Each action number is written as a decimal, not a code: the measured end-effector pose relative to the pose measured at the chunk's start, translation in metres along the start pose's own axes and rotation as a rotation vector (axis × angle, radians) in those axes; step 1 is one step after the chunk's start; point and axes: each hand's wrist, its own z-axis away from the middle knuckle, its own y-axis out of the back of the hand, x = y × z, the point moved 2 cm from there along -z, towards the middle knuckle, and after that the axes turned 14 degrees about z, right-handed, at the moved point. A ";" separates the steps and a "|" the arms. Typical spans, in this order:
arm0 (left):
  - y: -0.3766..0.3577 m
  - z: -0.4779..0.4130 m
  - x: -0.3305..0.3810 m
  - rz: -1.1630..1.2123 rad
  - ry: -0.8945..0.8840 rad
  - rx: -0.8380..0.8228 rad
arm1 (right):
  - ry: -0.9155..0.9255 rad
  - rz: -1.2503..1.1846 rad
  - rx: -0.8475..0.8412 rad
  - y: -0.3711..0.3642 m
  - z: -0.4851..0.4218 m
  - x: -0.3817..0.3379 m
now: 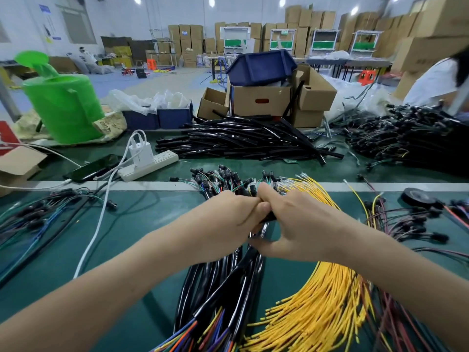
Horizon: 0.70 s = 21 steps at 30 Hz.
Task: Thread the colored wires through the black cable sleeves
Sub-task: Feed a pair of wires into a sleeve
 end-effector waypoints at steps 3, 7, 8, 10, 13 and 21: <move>-0.002 0.000 0.002 -0.074 -0.033 0.009 | -0.020 -0.139 0.035 -0.007 -0.005 -0.001; 0.006 0.005 0.002 -0.133 -0.056 -0.013 | -0.041 -0.088 0.022 -0.016 -0.006 0.008; 0.010 0.007 0.000 -0.144 -0.053 0.005 | -0.056 0.006 0.008 -0.016 -0.005 0.014; 0.016 0.013 -0.006 -0.110 -0.042 0.036 | -0.110 -0.030 -0.028 -0.017 -0.001 0.029; 0.021 0.022 -0.019 -0.004 0.038 -0.040 | -0.161 -0.153 -0.045 -0.019 0.007 0.043; 0.006 0.026 -0.025 -0.256 0.042 -0.158 | -0.092 0.314 -0.191 -0.014 0.002 0.023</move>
